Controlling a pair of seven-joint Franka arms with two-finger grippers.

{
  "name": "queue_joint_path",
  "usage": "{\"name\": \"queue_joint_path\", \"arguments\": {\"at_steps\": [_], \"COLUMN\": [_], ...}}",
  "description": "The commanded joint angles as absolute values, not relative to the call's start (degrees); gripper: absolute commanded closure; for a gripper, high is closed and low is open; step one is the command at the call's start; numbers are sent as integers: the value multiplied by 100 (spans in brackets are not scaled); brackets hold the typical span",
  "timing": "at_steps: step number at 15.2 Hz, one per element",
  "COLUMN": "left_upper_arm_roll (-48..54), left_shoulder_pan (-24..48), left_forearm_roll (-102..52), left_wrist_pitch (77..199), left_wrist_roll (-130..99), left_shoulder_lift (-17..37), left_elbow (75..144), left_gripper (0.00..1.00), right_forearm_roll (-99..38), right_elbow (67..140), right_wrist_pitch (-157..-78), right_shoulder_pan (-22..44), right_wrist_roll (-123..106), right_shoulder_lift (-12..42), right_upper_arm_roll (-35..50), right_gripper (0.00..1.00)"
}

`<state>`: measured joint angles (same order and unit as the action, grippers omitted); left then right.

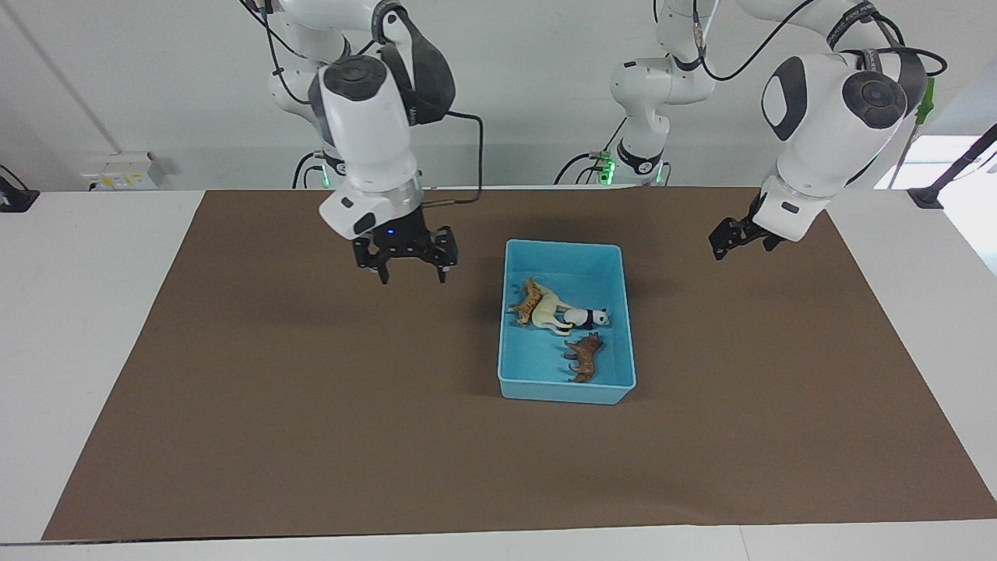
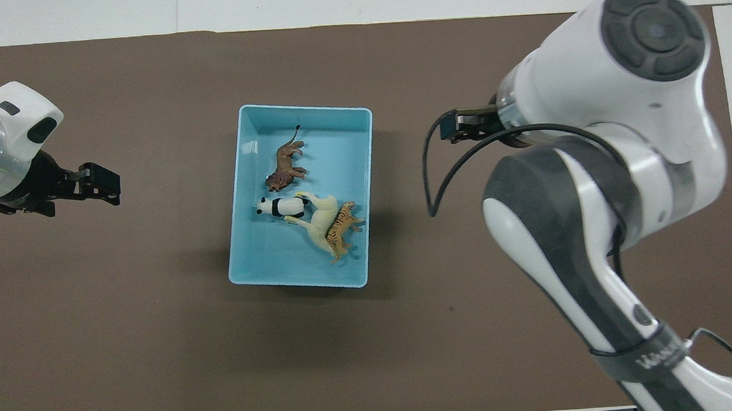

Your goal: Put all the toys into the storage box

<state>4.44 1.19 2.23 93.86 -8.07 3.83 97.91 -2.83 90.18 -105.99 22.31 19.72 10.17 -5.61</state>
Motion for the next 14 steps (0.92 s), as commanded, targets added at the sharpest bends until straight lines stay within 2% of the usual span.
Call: {"name": "queue_joint_path", "arguments": {"at_steps": [1, 5, 7, 12, 14], "left_upper_arm_roll": [439, 431, 405, 237, 202], "left_shoulder_pan": [123, 202, 228, 492, 510], "left_forearm_roll": [202, 193, 193, 185, 185], "left_wrist_pitch": [9009, 8894, 9052, 9150, 9185], "left_wrist_roll": [-449, -492, -483, -404, -404], "left_shoulder_lift": [589, 2, -18, 53, 61], "left_elbow": [9387, 10018, 10046, 9976, 9976], "left_gripper": [0, 0, 0, 0, 0], "right_forearm_roll": [-246, -246, -246, -237, -220], "right_elbow": [9123, 9132, 9132, 9167, 9490], "right_wrist_pitch": [-10258, -9521, -9212, -8755, -8736], "right_shoulder_pan": [1567, 714, 274, -26, -35], "right_wrist_roll": [1443, 303, -218, -185, -167], "right_shoulder_lift": [616, 317, 238, -25, -350], "right_upper_arm_roll": [-483, -483, -483, -492, -492], "right_gripper": [0, 0, 0, 0, 0]}}
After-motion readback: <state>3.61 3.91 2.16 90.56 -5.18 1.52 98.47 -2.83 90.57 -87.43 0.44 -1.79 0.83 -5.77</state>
